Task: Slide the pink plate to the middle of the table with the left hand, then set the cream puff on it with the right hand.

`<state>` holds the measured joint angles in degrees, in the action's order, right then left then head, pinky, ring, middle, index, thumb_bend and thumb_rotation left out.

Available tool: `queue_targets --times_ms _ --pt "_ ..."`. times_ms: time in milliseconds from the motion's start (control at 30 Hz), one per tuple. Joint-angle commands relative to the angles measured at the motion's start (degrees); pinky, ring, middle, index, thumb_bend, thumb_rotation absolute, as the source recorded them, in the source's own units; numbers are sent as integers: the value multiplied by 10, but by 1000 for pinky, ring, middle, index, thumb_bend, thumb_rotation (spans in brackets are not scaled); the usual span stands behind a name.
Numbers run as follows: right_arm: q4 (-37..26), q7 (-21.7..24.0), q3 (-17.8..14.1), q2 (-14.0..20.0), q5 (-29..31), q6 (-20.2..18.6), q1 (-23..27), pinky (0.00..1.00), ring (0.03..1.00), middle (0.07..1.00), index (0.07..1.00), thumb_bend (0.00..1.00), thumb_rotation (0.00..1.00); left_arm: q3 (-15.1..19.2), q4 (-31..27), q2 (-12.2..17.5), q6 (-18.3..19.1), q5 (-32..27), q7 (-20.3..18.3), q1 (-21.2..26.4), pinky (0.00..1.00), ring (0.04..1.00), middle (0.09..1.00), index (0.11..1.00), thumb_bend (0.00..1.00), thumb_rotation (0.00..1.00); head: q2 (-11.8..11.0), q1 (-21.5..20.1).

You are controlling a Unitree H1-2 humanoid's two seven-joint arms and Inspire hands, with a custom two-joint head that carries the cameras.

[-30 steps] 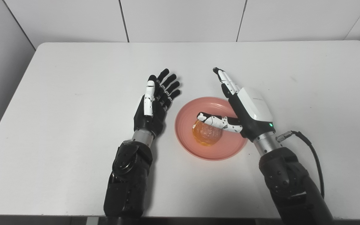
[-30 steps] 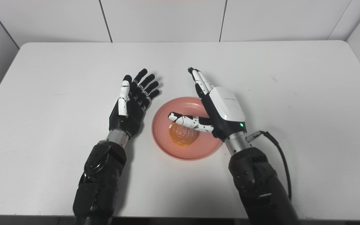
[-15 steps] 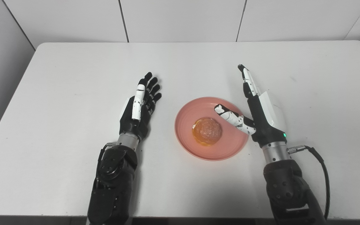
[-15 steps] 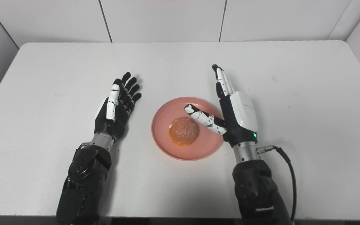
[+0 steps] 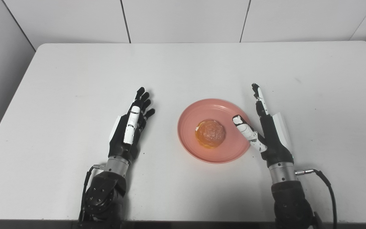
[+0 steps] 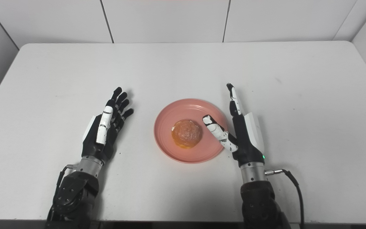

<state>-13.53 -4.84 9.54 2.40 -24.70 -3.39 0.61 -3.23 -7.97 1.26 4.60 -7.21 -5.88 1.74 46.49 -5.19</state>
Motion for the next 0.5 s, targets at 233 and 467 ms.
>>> queue_targets --times_ms 233,467 --pt "12 -9 -17 -22 79 70 -26 996 1000 1000 1000 449 1000 -28 -9 11 -57 56 -5 -48 1000 991 993 994 505 1000 3 -11" --pt "6 10 -21 -33 111 41 -34 1000 1000 1000 1000 262 1000 -35 2 18 -79 88 -7 -66 995 999 1000 998 467 1000 5 -15"
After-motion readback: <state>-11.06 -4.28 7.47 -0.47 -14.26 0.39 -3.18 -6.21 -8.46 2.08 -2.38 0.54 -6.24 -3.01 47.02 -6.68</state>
